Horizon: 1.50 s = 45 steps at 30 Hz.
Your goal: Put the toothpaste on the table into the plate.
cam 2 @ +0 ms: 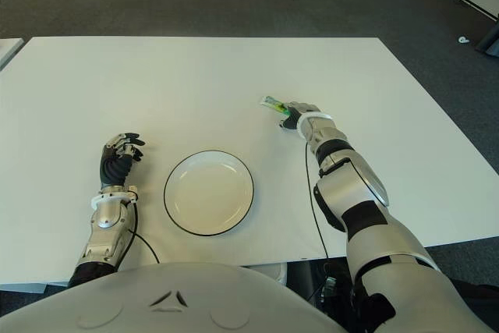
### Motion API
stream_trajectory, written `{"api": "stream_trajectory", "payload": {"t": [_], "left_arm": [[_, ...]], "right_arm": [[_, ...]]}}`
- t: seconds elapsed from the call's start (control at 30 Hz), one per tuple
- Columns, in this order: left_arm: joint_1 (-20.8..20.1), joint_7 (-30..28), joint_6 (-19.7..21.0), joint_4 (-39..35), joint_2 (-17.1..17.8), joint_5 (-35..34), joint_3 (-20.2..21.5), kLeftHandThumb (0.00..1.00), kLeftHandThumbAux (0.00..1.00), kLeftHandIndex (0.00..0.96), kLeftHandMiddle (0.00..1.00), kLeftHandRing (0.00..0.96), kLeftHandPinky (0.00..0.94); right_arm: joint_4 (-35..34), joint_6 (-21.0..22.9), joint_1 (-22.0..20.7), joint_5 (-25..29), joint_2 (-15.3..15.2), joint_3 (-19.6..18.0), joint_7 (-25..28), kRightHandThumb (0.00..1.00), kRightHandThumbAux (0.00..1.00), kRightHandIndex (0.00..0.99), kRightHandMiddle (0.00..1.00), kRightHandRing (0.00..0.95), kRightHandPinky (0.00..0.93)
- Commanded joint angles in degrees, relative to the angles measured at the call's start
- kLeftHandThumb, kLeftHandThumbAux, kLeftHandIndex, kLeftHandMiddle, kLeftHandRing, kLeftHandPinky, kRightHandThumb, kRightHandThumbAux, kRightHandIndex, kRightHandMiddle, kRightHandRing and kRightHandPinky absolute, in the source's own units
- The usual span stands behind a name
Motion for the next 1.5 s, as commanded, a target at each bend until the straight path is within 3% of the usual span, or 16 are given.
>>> {"api": "stream_trajectory", "payload": {"t": [0.03,0.17,0.37,0.8,1.5], "left_arm": [[1.76,-0.51,1.30,1.47,-0.34,-0.38,0.13,0.834,0.679,0.409,0.493,0.623,0.606],[1.99,-0.45,1.11,1.23,-0.32,-0.33,0.02,0.834,0.679,0.409,0.492,0.625,0.616],[1.87,-0.47,1.29,1.49,-0.21,-0.52,0.21,0.834,0.680,0.406,0.496,0.626,0.610],[1.42,-0.62,1.84,1.57,0.02,-0.54,0.30,0.834,0.680,0.407,0.493,0.615,0.596],[1.23,-1.14,2.63,0.78,0.55,-0.34,0.25,0.833,0.680,0.403,0.496,0.621,0.603]], "right_arm": [[1.24,0.40,3.52,0.95,2.54,-0.66,1.45,0.659,0.577,0.349,0.445,0.462,0.518],[1.32,0.02,4.41,0.21,2.68,-0.17,-1.27,0.707,0.675,0.416,0.635,0.665,0.717],[1.18,-0.64,4.70,-0.09,2.76,0.14,-4.81,0.727,0.699,0.438,0.755,0.771,0.818],[1.18,-1.07,5.11,1.65,3.32,-1.85,-5.52,0.733,0.709,0.441,0.841,0.834,0.849],[0.83,-3.51,5.48,1.47,3.35,-2.02,-7.43,0.729,0.711,0.440,0.865,0.850,0.848]]}}
